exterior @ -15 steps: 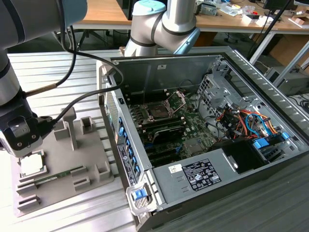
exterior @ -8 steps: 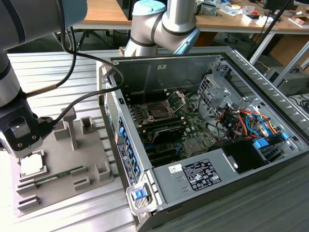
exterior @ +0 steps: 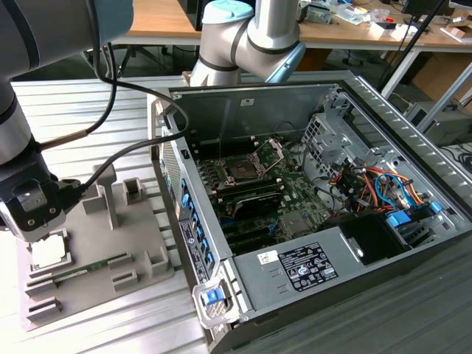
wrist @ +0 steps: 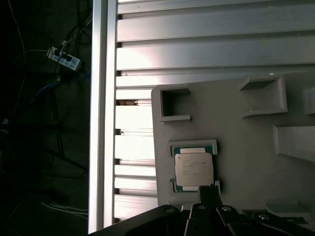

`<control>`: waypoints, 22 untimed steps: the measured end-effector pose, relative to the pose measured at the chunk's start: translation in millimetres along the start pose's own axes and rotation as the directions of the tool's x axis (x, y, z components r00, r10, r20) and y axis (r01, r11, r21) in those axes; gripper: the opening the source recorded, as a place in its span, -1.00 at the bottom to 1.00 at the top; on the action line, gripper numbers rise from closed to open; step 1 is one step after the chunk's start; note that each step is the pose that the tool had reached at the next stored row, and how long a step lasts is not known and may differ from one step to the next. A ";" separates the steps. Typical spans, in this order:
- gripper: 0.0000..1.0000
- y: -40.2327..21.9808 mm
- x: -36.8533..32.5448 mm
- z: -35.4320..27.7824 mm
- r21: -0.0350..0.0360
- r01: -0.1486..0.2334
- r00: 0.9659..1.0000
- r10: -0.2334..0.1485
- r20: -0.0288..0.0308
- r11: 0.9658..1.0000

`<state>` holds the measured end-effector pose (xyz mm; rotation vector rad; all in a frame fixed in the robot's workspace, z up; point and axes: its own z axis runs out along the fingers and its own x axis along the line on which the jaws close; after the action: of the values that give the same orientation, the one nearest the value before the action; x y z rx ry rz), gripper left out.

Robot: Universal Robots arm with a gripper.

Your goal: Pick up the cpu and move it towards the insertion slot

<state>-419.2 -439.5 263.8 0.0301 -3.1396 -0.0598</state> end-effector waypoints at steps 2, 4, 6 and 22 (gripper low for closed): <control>-0.79 0.0 0.0 0.4 0.000 0.000 1.000 0.000 0.000 1.000; -0.79 0.0 0.0 0.8 0.000 0.000 1.000 0.000 0.000 1.000; -0.79 -0.1 0.0 1.2 0.000 0.000 1.000 0.000 0.000 1.000; -0.79 -0.3 0.0 4.5 0.000 0.000 1.000 0.000 0.000 1.000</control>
<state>-419.2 -439.5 259.4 0.0300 -3.1396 -0.0600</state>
